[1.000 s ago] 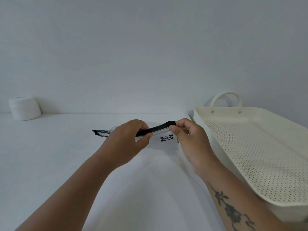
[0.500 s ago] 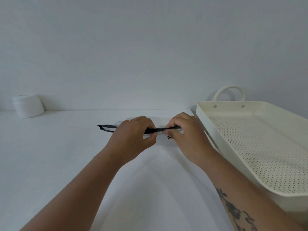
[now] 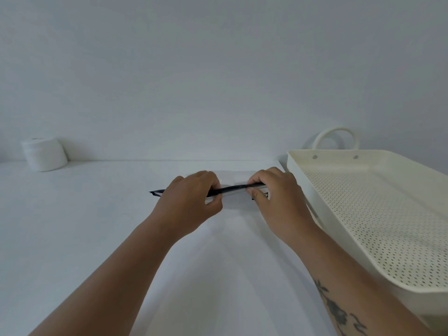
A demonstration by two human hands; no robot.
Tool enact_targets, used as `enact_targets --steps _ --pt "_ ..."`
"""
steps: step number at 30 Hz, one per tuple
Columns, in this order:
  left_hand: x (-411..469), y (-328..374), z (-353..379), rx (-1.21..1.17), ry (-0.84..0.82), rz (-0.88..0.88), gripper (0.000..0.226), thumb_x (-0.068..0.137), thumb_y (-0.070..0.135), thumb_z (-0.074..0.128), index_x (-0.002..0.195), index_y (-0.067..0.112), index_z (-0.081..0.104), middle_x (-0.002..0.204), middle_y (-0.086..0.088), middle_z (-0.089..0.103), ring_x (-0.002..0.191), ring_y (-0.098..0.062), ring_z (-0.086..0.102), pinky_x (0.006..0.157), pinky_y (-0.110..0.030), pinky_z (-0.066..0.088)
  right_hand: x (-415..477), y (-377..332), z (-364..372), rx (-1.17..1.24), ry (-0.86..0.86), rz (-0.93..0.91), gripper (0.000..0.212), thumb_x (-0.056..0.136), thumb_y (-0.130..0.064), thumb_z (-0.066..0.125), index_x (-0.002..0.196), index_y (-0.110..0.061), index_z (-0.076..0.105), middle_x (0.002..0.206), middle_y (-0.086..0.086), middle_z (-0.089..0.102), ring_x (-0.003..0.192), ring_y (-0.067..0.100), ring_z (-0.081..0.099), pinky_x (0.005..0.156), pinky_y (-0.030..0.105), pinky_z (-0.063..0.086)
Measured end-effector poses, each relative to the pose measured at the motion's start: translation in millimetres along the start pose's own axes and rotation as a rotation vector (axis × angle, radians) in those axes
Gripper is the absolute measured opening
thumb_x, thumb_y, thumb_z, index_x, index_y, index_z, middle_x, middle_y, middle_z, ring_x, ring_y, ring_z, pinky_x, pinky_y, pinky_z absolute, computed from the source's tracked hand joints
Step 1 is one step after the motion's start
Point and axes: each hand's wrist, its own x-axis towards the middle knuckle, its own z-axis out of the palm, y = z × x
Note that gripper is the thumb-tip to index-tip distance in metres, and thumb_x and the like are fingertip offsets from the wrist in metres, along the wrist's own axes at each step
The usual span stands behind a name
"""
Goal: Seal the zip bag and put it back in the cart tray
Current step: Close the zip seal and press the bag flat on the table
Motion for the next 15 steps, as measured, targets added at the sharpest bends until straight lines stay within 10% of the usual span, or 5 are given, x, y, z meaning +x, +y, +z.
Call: enact_targets --steps 15 --pt "2 0 3 -0.021 0.002 0.06 0.009 0.089 0.031 0.058 0.085 0.024 0.06 0.082 0.008 0.061 0.066 -0.011 0.051 0.066 -0.027 0.032 -2 -12 0 -0.028 -0.037 -0.05 0.006 0.088 -0.025 0.067 0.091 -0.025 0.072 0.087 -0.013 0.066 0.09 0.018 0.051 0.078 0.038 0.046"
